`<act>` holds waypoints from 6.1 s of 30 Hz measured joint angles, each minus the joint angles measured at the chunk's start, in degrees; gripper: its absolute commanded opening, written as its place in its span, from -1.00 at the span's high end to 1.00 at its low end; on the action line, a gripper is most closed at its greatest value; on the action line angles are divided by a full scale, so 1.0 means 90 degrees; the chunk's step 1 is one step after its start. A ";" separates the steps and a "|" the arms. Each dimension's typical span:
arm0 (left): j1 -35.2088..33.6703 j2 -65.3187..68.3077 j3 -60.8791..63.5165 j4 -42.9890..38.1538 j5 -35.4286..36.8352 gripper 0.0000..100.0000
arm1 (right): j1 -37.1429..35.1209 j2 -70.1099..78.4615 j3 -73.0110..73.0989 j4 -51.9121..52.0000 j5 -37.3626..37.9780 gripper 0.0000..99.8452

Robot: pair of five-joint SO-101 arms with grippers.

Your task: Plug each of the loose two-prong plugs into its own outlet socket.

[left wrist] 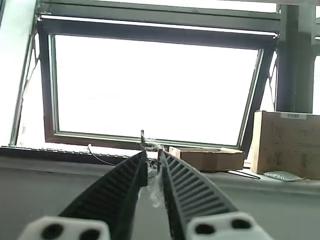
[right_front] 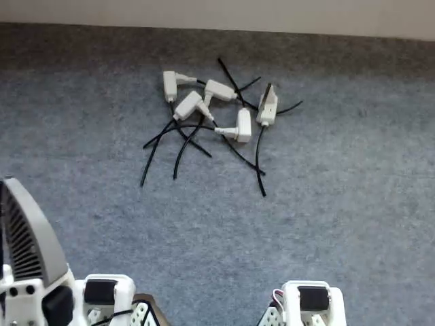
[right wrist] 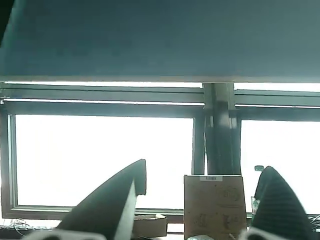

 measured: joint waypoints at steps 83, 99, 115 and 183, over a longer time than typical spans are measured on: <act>-0.0449 -0.1045 0.8166 0.1504 0.0498 0.89 | -0.0274 -0.2618 1.3187 -0.0293 0.1006 0.91; -0.0274 -0.1045 0.8166 0.2042 -0.0586 0.99 | 0.0088 -0.2618 1.3187 -0.0225 0.1035 0.91; -0.0254 -0.1045 0.8166 0.2090 -0.0781 0.99 | 0.0303 -0.2618 1.3197 0.0039 0.1035 0.99; -0.0225 -0.1045 0.8166 0.2208 0.0098 0.99 | -0.0283 -0.2618 1.3197 0.0039 0.1035 0.99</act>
